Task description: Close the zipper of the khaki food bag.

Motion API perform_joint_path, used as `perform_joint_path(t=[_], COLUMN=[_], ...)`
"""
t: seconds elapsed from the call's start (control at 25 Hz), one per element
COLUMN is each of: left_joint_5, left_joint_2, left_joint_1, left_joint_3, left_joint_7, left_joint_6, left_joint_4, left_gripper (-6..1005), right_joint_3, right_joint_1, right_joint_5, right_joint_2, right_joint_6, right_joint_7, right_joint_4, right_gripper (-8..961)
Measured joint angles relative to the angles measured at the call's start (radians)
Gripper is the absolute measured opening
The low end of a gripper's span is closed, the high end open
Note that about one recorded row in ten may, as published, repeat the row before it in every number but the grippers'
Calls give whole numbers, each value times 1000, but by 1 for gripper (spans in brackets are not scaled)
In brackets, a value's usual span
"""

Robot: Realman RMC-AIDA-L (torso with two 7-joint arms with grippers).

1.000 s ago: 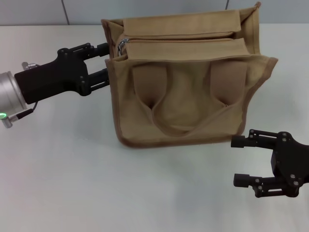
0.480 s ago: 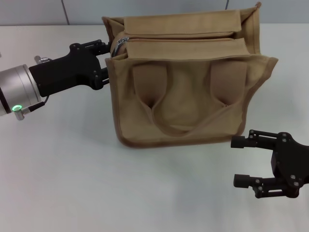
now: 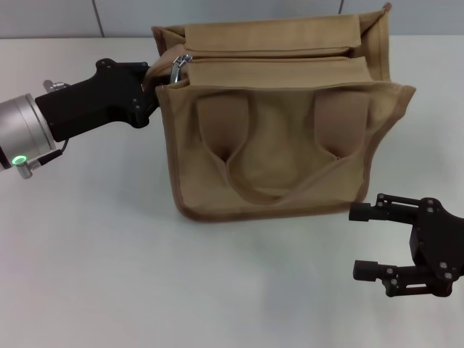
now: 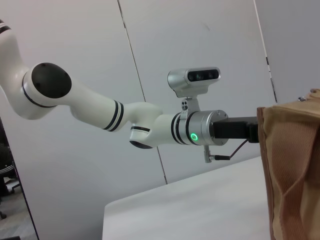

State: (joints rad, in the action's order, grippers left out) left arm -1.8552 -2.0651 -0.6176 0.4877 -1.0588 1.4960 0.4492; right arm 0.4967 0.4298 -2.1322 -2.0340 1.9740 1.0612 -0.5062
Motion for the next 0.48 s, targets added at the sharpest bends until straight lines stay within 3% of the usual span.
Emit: perform_joint_path(t=[0.2, 0.48], left_joint_5=[25, 75], left_joint_2=[0, 2], left_joint_1=[5, 13], left_joint_3=[0, 0], left_joint_7=[-1, 3], left_joint_6=[12, 102], left_joint_4=[1, 2], left_gripper=[56, 1], right_joint_3=[-1, -18], right_joint_1=[-2, -3], right_joint_5=[0, 43], right_joint_2=[0, 1], right_joint_6=[0, 41], right_joint_7=[0, -1], right_joint_4=[0, 1], right_gripper=[819, 818])
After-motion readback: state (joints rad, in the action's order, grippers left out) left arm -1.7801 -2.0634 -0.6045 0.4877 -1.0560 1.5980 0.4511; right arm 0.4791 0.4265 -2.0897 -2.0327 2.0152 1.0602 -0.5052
